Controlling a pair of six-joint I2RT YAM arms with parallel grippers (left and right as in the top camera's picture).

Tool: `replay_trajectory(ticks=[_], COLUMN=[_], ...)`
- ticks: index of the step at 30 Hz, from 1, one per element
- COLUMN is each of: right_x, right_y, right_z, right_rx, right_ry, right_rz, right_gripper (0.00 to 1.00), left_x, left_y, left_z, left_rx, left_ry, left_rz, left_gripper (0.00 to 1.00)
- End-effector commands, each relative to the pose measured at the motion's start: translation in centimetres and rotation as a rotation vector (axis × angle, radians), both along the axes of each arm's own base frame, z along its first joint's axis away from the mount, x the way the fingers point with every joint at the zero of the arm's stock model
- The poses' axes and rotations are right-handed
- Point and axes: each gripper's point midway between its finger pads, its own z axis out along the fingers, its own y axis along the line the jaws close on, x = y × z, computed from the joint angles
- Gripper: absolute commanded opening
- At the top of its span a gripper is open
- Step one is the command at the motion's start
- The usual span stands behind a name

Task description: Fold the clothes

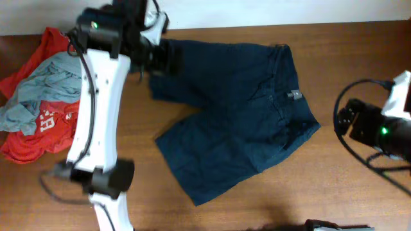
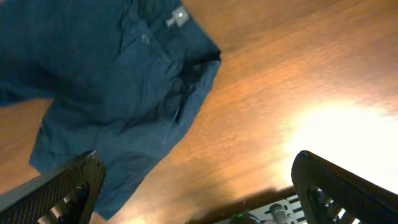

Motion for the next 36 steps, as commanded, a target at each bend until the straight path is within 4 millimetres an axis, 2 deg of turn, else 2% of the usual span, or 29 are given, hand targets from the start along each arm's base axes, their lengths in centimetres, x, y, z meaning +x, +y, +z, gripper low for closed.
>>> replay_trajectory(ticks=[1,5,8,11,14,15,16,20,23,27,32,36], right_x=[-0.8,-0.5,0.2,1.4,2.5,3.0,3.4,4.7,5.5,5.7,5.7,5.8], right_y=[-0.8,-1.1,-1.2,-1.3,-1.4,-1.1,-0.9,-0.8,-0.7,-0.7,-0.7,-1.0], right_z=[0.9,0.7,0.0,-1.2,-2.4,-3.1,-3.6,-5.5,-6.4,-6.8,-6.8,-6.8], right_rx=[-0.053,-0.065,-0.059,-0.045,-0.027,-0.004,0.013,0.046,0.064,0.071,0.068,0.055], right_ry=[-0.03,-0.016,0.013,0.063,0.112,0.134,0.153,0.215,0.245,0.261,0.261,0.257], right_rz=[-0.026,-0.035,-0.033,-0.028,-0.022,-0.013,-0.005,0.006,0.012,0.013,0.013,0.007], right_gripper=[0.99,0.99,0.99,0.99,0.99,0.99,0.99,0.99,0.99,0.99,0.99,0.98], left_x=[-5.3,-10.0,-13.2,-15.9,-17.1,-17.5,-17.8,-18.8,-18.6,-18.8,-21.2,-22.9], left_y=[2.0,4.0,4.1,4.3,3.1,2.1,1.5,-0.8,-2.1,-2.4,-3.2,-4.3], left_z=[1.9,0.1,-2.1,-6.5,-10.5,-12.7,-14.1,-18.8,-20.8,-23.1,-26.4,-27.8], left_rx=[0.092,0.153,0.114,0.019,-0.11,-0.175,-0.207,-0.313,-0.364,-0.34,-0.308,-0.294], left_ry=[-0.005,0.053,0.06,0.045,0.065,0.085,0.1,0.183,0.211,0.29,0.503,0.605], left_rz=[0.102,0.267,0.322,0.452,0.492,0.472,0.454,0.384,0.351,0.357,0.355,0.322], left_gripper=[0.99,0.99,0.99,0.99,0.99,0.99,0.99,0.98,0.97,0.97,0.98,0.98])
